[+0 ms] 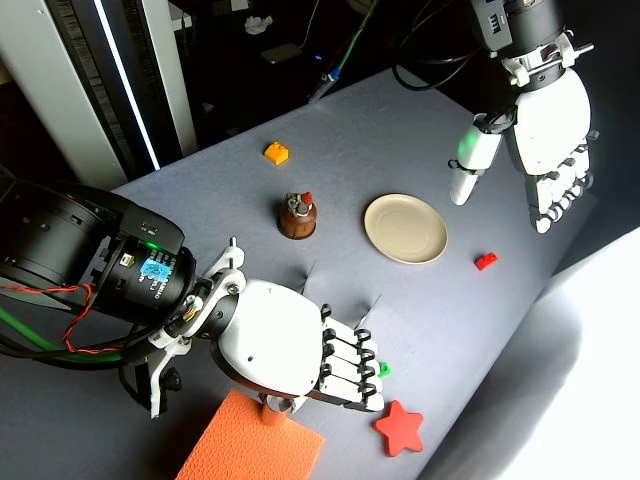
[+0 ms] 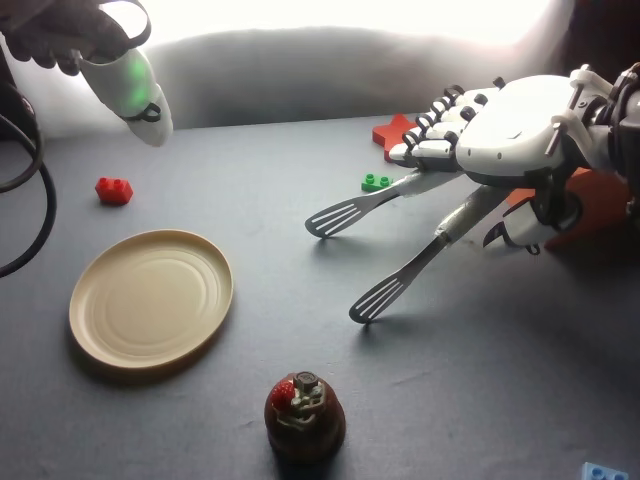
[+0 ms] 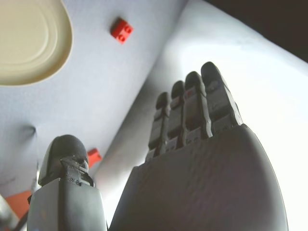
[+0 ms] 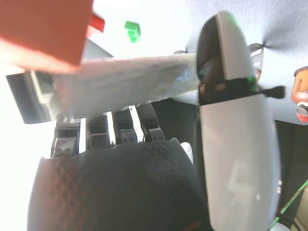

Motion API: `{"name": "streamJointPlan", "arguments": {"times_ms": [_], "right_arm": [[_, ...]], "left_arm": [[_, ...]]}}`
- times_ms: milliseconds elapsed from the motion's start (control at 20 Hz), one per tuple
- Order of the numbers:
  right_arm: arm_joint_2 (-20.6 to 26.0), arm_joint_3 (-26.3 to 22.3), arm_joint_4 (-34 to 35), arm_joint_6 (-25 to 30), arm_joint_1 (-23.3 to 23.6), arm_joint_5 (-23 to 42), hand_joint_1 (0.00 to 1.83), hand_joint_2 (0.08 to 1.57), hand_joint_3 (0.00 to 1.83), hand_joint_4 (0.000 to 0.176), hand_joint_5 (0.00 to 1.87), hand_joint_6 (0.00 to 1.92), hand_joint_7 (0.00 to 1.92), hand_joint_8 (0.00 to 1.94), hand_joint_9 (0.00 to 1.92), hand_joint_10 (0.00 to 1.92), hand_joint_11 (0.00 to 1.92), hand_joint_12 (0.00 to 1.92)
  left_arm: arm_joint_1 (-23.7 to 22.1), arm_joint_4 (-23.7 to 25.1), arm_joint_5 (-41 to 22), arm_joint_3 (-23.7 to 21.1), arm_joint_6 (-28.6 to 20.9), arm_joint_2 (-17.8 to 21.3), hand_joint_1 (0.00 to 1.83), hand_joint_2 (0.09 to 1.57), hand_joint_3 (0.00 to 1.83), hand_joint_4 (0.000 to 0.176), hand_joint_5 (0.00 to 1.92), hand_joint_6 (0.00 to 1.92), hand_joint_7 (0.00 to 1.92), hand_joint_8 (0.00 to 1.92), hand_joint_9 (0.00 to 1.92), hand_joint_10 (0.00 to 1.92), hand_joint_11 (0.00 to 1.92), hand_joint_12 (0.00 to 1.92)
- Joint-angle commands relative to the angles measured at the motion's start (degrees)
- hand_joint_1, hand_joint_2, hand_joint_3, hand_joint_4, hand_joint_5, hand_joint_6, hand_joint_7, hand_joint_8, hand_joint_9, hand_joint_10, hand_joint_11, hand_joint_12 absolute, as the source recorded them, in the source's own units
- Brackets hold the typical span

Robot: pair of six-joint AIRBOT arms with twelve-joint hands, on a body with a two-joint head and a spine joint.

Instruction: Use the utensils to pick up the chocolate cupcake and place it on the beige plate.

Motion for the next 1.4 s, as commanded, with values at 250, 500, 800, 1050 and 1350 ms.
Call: {"name": "streamJointPlan", "arguments": {"times_ms": [250,500,800,1050,1350], "right_arm": [[0.27,0.04,-0.11,-0.37,1.04,6.14,0.92,1.02,0.00,0.000,0.00,0.00,0.00,0.00,0.00,0.00,0.00,0.00],[0.27,0.07,-0.10,-0.36,1.17,5.99,0.96,1.03,0.01,0.000,0.00,0.00,0.00,0.00,0.00,0.00,0.00,0.00],[0.08,0.40,-0.09,0.98,1.23,5.84,0.95,1.03,0.00,0.000,0.00,0.00,0.00,0.00,0.00,0.00,0.00,0.00],[-0.15,0.79,-0.09,2.41,1.30,4.93,0.86,1.09,0.02,0.000,0.00,0.00,0.00,0.00,0.00,0.00,0.02,0.01],[-0.21,0.81,-0.09,2.37,1.33,4.84,0.87,1.10,0.01,0.000,0.00,0.00,0.00,0.00,0.00,0.00,0.00,0.00]], "left_arm": [[-0.31,4.79,-2.76,-0.26,-6.03,0.63,0.29,1.09,0.00,0.000,0.13,0.00,0.13,0.00,0.13,0.00,0.00,0.35],[0.38,5.76,-5.13,-0.43,-6.80,0.75,0.25,1.09,0.00,0.000,0.11,0.00,0.12,0.00,0.11,0.00,0.00,0.31],[0.76,6.12,-6.18,-0.50,-5.53,0.88,0.23,1.09,0.00,0.000,0.08,0.00,0.09,0.00,0.10,0.00,0.00,0.28],[0.48,5.45,-5.88,-0.41,-4.79,0.87,0.29,1.07,0.00,0.000,0.11,0.00,0.12,0.00,0.13,0.00,0.00,0.43],[0.12,4.43,-5.16,-0.23,-3.22,0.82,0.29,1.08,0.00,0.000,0.12,0.00,0.13,0.00,0.14,0.00,0.00,0.42]]}}
